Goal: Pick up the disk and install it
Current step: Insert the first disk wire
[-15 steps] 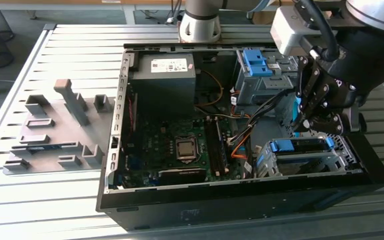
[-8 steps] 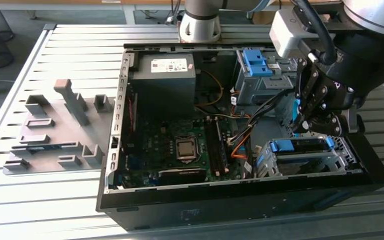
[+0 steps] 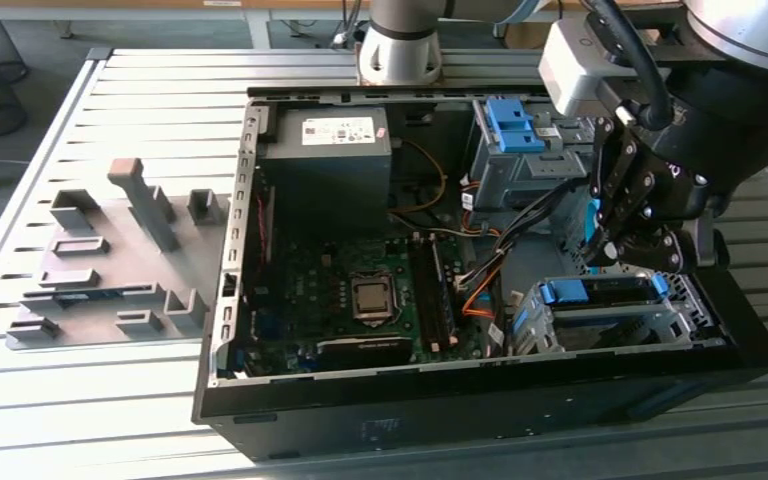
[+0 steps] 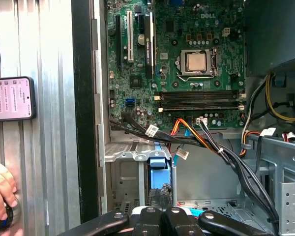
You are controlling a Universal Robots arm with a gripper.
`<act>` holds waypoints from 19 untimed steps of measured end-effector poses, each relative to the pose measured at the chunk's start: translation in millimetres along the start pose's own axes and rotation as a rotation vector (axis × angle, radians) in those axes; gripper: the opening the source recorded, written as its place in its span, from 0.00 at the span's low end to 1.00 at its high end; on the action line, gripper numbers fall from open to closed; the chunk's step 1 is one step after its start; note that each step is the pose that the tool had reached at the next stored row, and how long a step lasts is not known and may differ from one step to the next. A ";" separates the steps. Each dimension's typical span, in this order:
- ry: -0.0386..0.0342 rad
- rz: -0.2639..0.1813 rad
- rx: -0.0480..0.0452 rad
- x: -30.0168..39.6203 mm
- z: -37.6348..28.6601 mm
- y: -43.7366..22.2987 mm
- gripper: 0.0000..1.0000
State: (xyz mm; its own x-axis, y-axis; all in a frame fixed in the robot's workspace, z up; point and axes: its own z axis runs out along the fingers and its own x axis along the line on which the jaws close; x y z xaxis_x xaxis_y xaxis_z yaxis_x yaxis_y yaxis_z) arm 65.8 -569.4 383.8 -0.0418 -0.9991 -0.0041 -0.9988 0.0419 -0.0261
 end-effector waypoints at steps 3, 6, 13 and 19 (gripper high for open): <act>-0.0003 0.000 0.0000 -0.1 0.2 -1.3 0.11; -0.0001 0.000 -0.0011 -0.5 0.8 -11.5 0.11; 0.0003 0.000 -0.0074 -1.8 2.7 -43.2 0.11; 0.0002 0.000 -0.0114 -2.7 4.8 -59.4 0.11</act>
State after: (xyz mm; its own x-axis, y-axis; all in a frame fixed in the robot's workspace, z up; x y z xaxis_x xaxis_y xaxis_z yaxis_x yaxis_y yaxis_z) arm 125.3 -569.2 380.6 -0.0418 -0.9991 -0.0039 -0.9990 0.0419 -0.0147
